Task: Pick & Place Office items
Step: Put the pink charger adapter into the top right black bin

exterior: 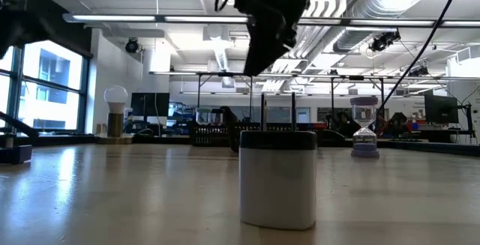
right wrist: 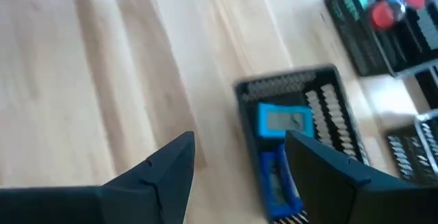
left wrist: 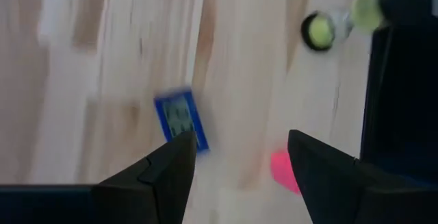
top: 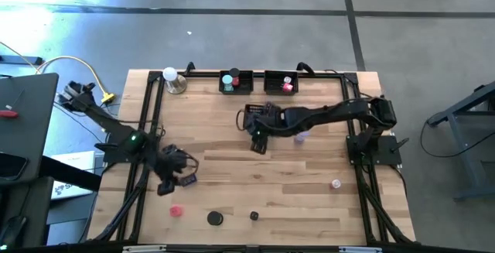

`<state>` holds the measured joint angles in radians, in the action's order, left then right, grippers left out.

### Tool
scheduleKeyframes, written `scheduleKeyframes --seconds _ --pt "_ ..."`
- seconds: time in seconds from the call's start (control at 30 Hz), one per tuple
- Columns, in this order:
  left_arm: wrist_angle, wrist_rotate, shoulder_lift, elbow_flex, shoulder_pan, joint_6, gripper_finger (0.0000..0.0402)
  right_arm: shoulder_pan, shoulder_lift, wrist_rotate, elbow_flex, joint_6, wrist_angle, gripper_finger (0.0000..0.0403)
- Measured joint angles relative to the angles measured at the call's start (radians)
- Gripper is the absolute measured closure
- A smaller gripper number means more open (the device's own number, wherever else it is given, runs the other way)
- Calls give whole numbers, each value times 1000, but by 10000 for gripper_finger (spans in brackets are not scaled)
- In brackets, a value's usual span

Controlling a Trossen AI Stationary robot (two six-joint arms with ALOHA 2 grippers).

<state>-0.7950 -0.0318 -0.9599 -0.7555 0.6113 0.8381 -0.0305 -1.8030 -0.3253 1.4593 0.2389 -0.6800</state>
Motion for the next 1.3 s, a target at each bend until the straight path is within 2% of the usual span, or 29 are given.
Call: scheduleKeyframes --seconds 0.3,0.5,0.63,0.83,1.3 --pt "-28 -28 -119 0 252 528 177 -130 0 -59 0 67 147 187" --pt "16 -29 -203 0 418 709 177 -202 0 -71 0 131 212 187" --pt "61 -65 -236 0 493 753 177 -243 0 -68 0 158 263 187" --pt "88 -128 -251 0 548 792 177 -276 -1 -69 0 190 314 187" --pt "100 -210 -253 1 551 735 177 -286 -1 -57 0 245 321 187"
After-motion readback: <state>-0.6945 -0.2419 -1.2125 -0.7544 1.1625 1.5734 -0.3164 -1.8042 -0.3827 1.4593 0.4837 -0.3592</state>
